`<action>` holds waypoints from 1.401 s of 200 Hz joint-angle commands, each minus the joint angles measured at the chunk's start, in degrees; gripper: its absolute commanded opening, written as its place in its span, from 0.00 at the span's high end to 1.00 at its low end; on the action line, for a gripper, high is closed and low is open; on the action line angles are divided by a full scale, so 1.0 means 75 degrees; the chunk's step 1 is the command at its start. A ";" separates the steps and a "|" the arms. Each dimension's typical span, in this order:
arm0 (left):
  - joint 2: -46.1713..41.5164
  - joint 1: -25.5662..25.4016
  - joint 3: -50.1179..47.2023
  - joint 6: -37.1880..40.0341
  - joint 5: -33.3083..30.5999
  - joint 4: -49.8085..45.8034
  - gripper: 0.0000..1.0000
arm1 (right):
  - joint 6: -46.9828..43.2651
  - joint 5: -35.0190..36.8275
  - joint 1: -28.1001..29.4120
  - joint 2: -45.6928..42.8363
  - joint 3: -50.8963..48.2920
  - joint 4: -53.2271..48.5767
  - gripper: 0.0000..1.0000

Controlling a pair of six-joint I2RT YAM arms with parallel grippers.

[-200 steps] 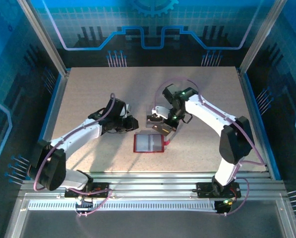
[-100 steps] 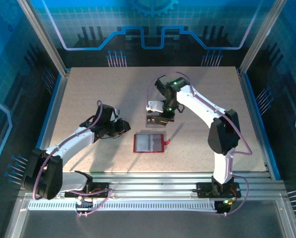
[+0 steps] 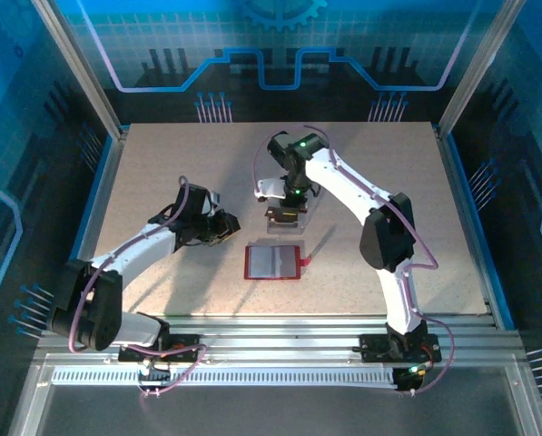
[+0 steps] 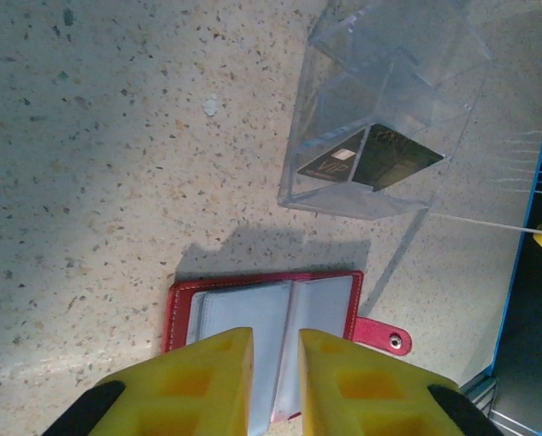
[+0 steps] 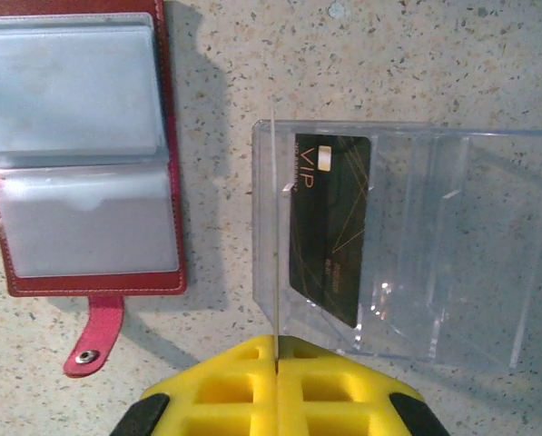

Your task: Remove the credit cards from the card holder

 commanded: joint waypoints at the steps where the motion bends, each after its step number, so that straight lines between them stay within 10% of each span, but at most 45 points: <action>1: 0.0216 0.0096 0.0289 0.0203 0.0173 0.0132 0.80 | -0.0287 0.0254 0.0033 0.0329 0.0341 -0.0440 1.00; 220: 0.0648 0.0143 0.0686 0.0294 0.0173 -0.0056 0.80 | -0.0298 0.0526 -0.0187 0.1095 0.0374 -0.0126 1.00; 280: 0.0486 0.0143 0.0556 0.0325 0.0089 -0.0118 0.80 | 0.0169 0.1078 -0.0185 0.0649 0.0098 0.0686 0.79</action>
